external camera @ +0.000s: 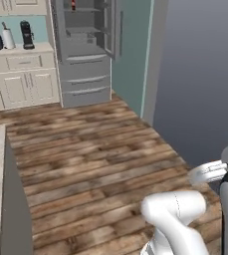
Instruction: Open the fridge, grab two sodas, and place both sodas inside the bowl with ice on the dining counter.
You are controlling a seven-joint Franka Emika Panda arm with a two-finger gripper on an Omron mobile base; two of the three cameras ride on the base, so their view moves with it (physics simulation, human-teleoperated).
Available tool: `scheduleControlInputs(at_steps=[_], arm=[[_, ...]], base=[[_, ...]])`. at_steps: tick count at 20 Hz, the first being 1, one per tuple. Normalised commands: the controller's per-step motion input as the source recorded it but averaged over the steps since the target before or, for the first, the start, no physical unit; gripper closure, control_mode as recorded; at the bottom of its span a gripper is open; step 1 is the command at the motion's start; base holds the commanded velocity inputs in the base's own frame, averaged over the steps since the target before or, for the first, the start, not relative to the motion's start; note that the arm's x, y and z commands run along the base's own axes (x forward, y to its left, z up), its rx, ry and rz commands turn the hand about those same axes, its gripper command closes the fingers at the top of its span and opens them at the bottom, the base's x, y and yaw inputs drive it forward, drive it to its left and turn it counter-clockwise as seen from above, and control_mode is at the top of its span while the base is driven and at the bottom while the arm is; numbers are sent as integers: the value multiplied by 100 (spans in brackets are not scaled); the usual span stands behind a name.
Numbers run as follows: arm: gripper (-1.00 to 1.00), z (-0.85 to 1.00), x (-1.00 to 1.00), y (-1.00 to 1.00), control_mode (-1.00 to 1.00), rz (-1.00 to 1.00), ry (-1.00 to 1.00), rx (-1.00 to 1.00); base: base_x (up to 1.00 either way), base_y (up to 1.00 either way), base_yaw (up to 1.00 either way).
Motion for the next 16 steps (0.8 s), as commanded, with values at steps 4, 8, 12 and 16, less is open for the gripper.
scheduleControlInputs(at_steps=[4, 8, 12, 16], arm=[[-100, 0, 0, 0, 100, 0, 0, 0], [-100, 0, 0, 0, 100, 0, 0, 0], [-100, 0, 0, 0, 100, 0, 0, 0], [-100, 0, 0, 0, 100, 0, 0, 0]], base=[[100, -14, 15], [100, 0, 18], [100, -20, 16], [100, -32, 11]])
